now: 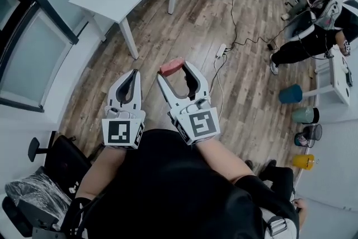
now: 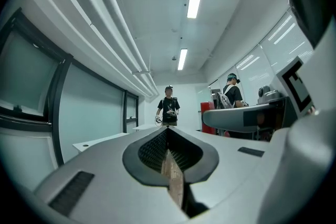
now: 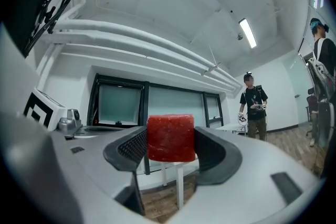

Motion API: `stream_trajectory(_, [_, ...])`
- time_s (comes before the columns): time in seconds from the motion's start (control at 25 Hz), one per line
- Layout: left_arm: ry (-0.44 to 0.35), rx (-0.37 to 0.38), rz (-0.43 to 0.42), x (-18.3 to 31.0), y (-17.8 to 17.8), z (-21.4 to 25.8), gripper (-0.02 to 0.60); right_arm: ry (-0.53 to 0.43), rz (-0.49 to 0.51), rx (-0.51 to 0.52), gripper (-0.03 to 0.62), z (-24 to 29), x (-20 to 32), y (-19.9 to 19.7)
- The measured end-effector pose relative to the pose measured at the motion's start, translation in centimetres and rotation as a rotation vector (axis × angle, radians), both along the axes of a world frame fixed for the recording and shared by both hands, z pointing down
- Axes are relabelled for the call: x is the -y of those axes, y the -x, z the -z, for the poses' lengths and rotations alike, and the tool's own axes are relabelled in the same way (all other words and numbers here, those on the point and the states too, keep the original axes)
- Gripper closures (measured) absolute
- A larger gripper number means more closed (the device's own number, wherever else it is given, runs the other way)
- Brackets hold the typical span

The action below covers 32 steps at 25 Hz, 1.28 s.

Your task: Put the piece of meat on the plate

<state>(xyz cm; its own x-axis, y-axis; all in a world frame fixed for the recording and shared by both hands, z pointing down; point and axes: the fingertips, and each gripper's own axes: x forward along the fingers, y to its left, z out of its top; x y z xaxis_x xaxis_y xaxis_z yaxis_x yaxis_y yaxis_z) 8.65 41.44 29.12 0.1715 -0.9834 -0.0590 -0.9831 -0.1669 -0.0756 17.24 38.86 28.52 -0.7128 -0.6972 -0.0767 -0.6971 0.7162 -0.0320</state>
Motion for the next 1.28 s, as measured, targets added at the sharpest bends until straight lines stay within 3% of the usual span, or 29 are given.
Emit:
stream_trajectory(0.36, [0.025,0.006,0.041,0.3,-3.0,-1.0,0.578,0.028,0.037,0.025,0.313,-1.2,0.9,-3.0])
stream_trajectory(0.72, [0.041,-0.013,0.035,5.2,-1.2,-2.1,0.578,0.034,-0.006,0.015,0.313,-1.5,5.4,-2.6])
stream_trajectory(0.96, [0.045,-0.021,0.013,11.3,1.7,-2.7,0.578,0.051,-0.029,-0.017,0.313,-2.3,11.2,0.2])
stream_trajectory(1.28, [0.05,-0.026,-0.044,21.1,7.8,-1.7,0.578,0.057,-0.065,-0.037,0.313,-1.3,20.5,6.8])
